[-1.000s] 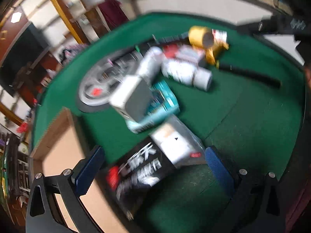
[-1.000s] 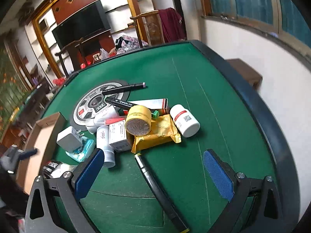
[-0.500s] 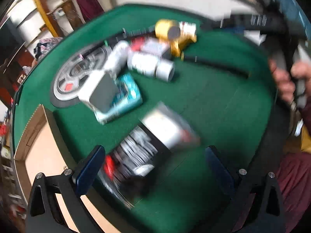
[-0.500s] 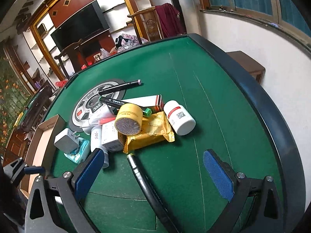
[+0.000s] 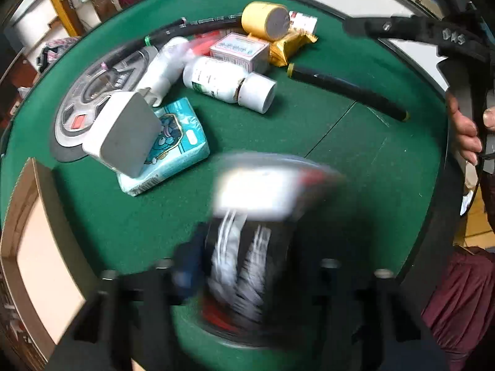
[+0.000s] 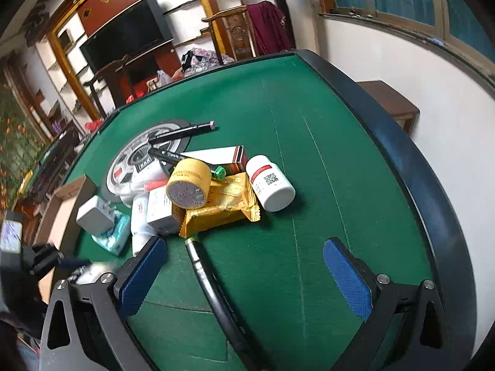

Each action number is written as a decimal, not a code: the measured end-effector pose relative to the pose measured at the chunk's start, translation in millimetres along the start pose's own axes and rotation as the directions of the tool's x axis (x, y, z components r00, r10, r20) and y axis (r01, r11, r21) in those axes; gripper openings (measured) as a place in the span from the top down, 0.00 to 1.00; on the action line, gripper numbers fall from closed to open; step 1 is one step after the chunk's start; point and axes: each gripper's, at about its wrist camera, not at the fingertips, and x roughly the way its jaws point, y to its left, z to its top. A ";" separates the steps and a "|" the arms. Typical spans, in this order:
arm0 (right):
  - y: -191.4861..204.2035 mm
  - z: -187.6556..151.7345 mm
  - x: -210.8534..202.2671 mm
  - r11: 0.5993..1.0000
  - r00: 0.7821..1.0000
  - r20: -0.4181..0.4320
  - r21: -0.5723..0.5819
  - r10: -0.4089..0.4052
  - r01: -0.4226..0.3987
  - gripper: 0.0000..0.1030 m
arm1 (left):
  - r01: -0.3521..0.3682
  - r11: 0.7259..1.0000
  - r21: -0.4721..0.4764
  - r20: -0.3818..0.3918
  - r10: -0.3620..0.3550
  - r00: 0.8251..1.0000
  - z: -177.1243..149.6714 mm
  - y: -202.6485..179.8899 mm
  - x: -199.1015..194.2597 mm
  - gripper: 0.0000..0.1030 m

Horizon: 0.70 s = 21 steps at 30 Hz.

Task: Organize objects
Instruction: 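Grasp the black snack packet with the left tool while the right tool grasps a black marker, then carry the packet into the cardboard box and open the left tool while the right tool drops the marker there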

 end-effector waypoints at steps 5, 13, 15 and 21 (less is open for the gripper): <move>12.8 -5.7 6.9 0.992 0.999 -0.034 -0.125 -0.015 0.010 0.00 | 0.022 0.997 -0.079 0.045 -0.018 0.999 -14.6 0.9 0.4 0.58; 61.1 -32.2 42.6 0.918 0.988 -0.103 -0.391 -0.114 0.065 0.32 | -0.057 0.991 -0.121 0.131 0.073 0.989 -21.5 -22.0 12.9 0.03; 59.6 -33.8 45.4 0.924 0.989 -0.109 -0.380 -0.097 0.048 0.38 | -0.034 0.988 -0.150 0.153 0.057 0.987 -22.6 -24.8 13.3 0.00; 52.0 -35.4 42.4 0.944 0.988 -0.139 -0.331 -0.062 0.013 0.63 | -0.048 0.982 -0.184 0.214 0.088 0.973 -29.2 -24.5 6.9 0.38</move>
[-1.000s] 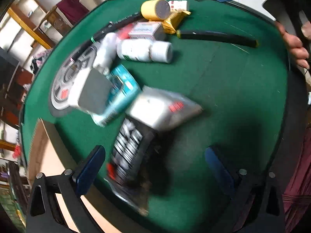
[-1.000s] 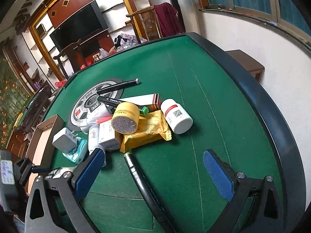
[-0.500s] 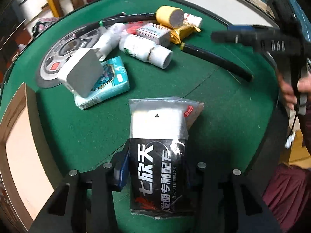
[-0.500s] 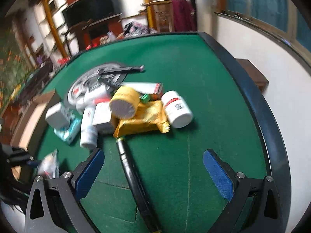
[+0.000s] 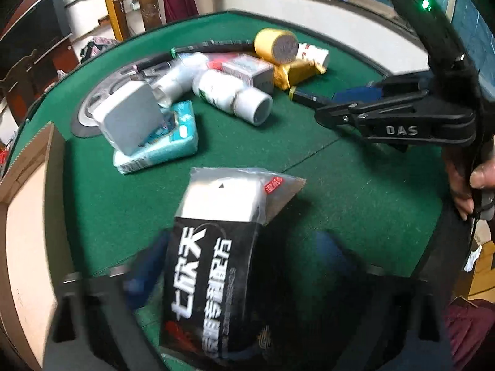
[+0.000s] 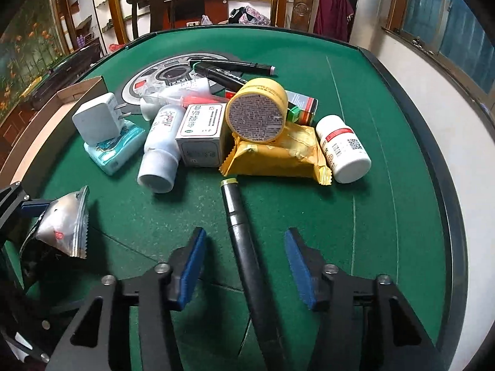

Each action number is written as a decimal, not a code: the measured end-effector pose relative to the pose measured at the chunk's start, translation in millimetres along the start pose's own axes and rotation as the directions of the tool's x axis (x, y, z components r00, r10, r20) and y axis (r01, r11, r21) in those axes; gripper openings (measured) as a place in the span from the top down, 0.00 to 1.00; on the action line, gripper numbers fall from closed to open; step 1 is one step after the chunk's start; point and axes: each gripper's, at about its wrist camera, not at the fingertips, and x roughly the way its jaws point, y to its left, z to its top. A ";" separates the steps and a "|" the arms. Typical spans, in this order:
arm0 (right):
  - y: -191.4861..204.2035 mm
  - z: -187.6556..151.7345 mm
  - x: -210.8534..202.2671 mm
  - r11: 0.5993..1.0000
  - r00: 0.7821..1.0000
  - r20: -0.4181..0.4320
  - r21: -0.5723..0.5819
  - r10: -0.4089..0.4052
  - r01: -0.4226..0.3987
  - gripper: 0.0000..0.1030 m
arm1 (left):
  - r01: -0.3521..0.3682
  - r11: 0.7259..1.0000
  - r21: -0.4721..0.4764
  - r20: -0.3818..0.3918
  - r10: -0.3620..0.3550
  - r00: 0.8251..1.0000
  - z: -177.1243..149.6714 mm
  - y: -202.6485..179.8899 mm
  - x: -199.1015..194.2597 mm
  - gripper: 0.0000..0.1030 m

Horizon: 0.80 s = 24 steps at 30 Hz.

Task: Organize objects
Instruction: 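Carry the packet into the cardboard box and open the left tool while the right tool drops the marker there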

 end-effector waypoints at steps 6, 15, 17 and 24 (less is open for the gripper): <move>9.9 -4.3 -5.4 0.999 1.000 -0.003 0.019 0.027 -0.027 0.84 | 0.076 0.986 -0.149 0.063 -0.068 0.996 -8.0 25.6 -29.5 0.62; 27.4 7.5 -56.0 0.957 0.960 0.116 0.114 0.256 -0.268 0.84 | 0.163 0.930 -0.328 0.228 -0.089 0.970 -30.0 68.7 -107.5 0.62; 37.8 15.7 -73.5 0.940 0.938 0.153 0.100 0.310 -0.326 0.84 | 0.188 0.907 -0.378 0.270 -0.086 0.959 -34.8 87.2 -124.7 0.62; 98.3 59.4 -116.9 0.883 0.859 0.225 -0.017 0.460 -0.469 0.84 | 0.108 0.876 -0.470 0.304 0.046 0.952 -40.4 134.2 -157.3 0.62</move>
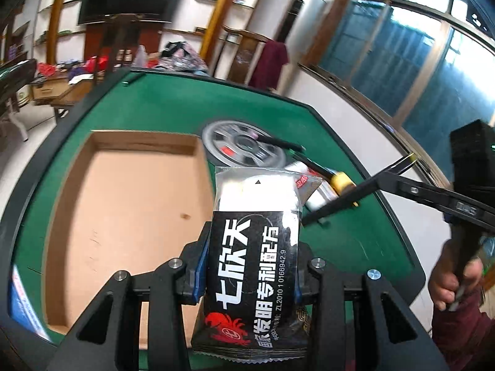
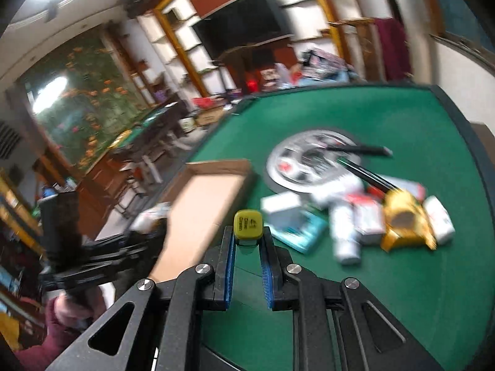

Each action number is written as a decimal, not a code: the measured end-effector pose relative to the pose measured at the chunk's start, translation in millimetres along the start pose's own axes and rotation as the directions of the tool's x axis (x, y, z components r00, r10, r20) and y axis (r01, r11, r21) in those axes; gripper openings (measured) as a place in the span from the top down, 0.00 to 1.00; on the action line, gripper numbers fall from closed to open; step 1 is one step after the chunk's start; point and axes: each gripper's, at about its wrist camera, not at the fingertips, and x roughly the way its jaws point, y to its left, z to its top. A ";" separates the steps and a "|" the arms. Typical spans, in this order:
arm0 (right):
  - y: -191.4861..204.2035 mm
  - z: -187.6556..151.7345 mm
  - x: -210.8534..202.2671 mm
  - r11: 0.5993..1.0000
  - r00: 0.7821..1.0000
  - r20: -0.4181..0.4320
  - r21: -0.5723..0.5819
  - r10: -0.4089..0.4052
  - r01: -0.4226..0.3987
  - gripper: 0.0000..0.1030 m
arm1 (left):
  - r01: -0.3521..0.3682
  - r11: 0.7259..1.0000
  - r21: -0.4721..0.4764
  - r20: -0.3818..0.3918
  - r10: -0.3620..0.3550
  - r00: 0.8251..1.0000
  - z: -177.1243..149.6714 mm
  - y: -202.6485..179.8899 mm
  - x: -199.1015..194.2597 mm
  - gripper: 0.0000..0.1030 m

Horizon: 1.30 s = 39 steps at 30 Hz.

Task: Organize objects
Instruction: 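Carry the packet into the cardboard box and open the left tool while the right tool drops the marker there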

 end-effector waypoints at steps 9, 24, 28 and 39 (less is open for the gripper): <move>68.8 34.9 85.7 0.993 0.989 -0.128 -0.079 0.076 -0.087 0.83 | -0.115 0.990 -0.078 -0.036 0.113 0.993 25.8 52.2 31.3 0.62; 41.2 79.5 245.5 0.997 0.948 -0.312 0.029 -0.056 0.068 0.83 | -0.169 0.962 -0.215 -0.153 0.138 0.979 55.5 105.8 119.3 0.62; 34.6 81.6 261.7 0.994 0.937 -0.338 0.025 -0.089 0.103 0.83 | -0.175 0.955 -0.240 -0.160 0.139 0.977 52.1 112.5 130.1 0.62; 14.6 83.7 258.8 0.991 0.937 -0.343 0.088 -0.062 0.097 0.73 | -0.143 0.948 -0.284 -0.107 0.117 0.987 54.0 106.9 120.2 0.29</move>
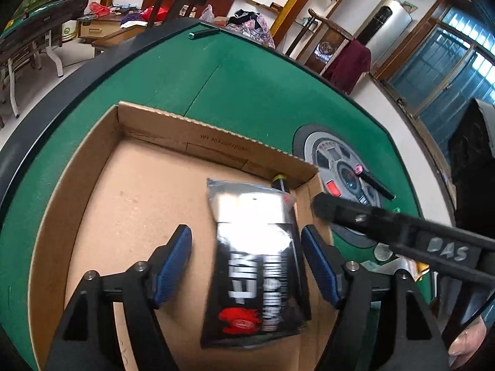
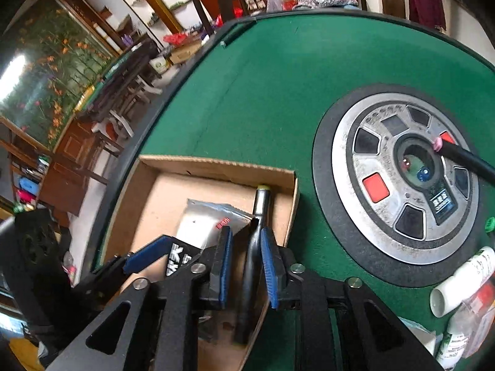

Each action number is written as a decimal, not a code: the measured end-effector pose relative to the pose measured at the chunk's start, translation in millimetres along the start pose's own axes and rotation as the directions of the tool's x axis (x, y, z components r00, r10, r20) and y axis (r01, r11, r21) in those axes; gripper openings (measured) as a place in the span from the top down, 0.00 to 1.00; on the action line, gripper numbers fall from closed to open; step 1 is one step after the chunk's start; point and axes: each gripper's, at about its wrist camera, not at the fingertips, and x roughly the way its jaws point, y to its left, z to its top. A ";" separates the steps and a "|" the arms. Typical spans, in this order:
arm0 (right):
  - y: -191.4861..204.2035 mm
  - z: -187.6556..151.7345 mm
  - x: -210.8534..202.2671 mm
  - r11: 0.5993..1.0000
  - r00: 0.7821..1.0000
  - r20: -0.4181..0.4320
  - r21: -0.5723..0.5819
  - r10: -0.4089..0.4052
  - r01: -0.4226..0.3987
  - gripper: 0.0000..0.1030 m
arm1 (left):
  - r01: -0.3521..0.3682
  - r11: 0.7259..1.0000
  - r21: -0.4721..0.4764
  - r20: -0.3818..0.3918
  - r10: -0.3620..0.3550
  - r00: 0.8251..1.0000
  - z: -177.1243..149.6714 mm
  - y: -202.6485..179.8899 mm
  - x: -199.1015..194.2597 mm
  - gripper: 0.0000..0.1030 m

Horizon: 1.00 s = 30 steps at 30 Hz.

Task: Organize objects
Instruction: 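Carry the packet into the cardboard box and open the left tool while the right tool drops the marker there, then grasp the white charger with the left tool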

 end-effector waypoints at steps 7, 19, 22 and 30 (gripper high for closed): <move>-1.7 -13.9 -72.5 0.998 0.990 0.136 -0.043 -0.049 0.055 0.25 | 0.022 1.000 -0.021 0.079 -0.020 0.997 -9.1 -9.7 -45.5 0.20; -104.8 -67.8 -182.5 0.946 0.928 0.182 0.060 -0.324 0.318 0.11 | 0.183 0.983 0.009 0.020 -0.183 0.983 -52.8 -76.6 -68.2 0.14; -119.7 -89.5 -229.1 0.936 0.853 0.387 0.099 -0.349 0.338 0.06 | 0.183 0.981 0.067 0.005 -0.184 0.983 -62.4 -101.2 -59.5 0.14; -225.3 -126.4 -205.0 0.915 0.904 0.354 0.394 -0.240 0.089 0.00 | -0.024 0.882 0.471 0.035 0.008 0.999 -88.2 -166.5 -27.5 0.14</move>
